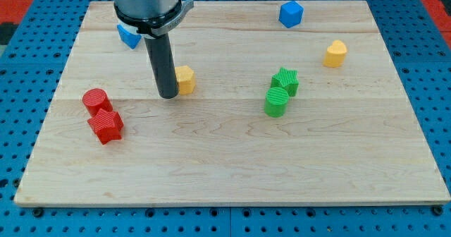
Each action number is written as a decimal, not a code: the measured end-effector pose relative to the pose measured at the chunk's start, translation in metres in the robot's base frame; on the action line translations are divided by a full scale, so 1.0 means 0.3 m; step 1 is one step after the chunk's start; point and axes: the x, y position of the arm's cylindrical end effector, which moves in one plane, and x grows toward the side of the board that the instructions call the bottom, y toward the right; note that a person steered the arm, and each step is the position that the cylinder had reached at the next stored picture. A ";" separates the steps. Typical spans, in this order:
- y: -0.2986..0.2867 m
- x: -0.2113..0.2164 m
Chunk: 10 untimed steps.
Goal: Push the yellow hexagon to the top left of the green star
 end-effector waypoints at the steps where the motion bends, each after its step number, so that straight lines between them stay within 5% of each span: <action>1: 0.000 0.000; 10: -0.027 -0.003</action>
